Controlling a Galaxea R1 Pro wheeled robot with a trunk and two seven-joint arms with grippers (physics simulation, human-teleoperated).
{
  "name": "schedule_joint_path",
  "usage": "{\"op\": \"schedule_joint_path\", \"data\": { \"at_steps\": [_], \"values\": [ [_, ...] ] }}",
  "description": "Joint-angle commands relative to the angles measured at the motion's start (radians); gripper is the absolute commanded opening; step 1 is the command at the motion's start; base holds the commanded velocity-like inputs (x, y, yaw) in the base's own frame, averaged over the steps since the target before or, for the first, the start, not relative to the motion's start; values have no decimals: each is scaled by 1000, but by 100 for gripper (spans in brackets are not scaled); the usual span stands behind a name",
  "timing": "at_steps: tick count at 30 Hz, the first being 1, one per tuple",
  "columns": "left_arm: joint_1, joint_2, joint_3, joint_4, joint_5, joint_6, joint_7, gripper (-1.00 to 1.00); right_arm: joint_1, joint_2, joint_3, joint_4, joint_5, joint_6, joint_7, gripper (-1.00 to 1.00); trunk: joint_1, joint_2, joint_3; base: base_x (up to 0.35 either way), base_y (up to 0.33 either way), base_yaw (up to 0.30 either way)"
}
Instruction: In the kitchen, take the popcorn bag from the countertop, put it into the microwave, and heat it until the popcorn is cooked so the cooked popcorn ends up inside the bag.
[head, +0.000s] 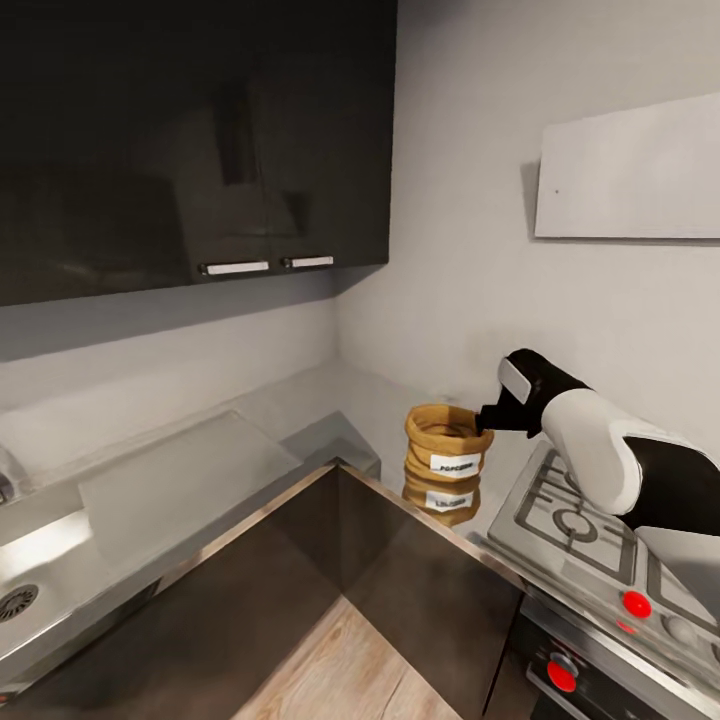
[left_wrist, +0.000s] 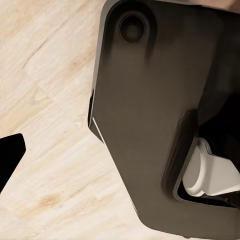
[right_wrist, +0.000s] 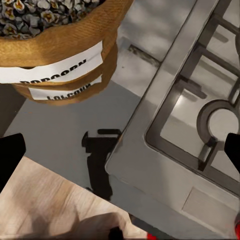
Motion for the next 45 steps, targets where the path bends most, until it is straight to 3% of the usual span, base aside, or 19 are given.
{"op": "schedule_joint_path", "data": {
  "at_steps": [1, 13, 45],
  "values": [
    [0, 0, 5, 0, 1, 1, 0, 100, 0, 0, -8, 1, -1, 2, -7, 100, 0, -1, 0, 9, 0, 0],
    [0, 0, 5, 0, 1, 1, 1, 100, 0, 0, -9, 74, -1, 1, -6, 100, 0, -1, 0, 65, 29, 0],
    [0, 0, 5, 0, 1, 1, 0, 100, 0, -7, -15, 78, -2, 1, -6, 100, 0, -1, 0, 115, 28, 0]
  ]
}}
